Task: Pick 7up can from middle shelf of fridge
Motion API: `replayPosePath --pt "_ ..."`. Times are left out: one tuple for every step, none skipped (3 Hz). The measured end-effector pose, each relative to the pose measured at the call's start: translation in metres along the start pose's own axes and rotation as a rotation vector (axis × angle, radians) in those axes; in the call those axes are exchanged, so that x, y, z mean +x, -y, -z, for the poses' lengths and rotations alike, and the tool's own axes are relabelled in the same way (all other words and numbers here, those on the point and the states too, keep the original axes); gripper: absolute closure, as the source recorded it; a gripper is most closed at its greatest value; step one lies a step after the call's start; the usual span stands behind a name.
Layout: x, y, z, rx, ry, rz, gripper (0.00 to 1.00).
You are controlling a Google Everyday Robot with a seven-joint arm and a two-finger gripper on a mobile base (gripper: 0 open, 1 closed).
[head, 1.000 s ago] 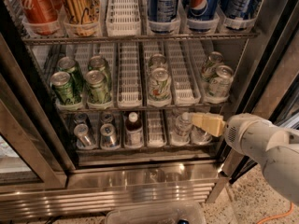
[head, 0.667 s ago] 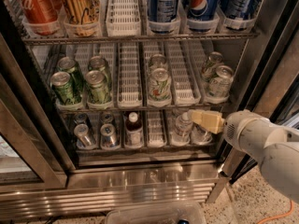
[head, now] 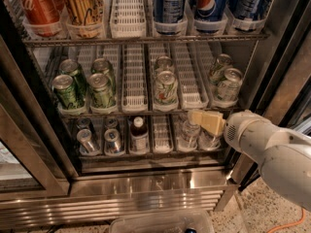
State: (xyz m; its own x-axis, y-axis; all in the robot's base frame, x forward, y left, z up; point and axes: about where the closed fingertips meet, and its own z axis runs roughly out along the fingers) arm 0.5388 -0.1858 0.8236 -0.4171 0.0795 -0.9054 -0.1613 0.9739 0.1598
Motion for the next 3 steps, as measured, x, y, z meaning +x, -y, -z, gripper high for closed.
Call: replayPosePath --pt "0.010 -0.021 -0.010 -0.040 -0.013 -0.035 0.00" --pt "0.020 -0.037 -0.015 -0.073 0.005 -0.080 0.00" --pt "0.024 -0.036 -0.017 -0.078 0.037 -0.113 0.00"
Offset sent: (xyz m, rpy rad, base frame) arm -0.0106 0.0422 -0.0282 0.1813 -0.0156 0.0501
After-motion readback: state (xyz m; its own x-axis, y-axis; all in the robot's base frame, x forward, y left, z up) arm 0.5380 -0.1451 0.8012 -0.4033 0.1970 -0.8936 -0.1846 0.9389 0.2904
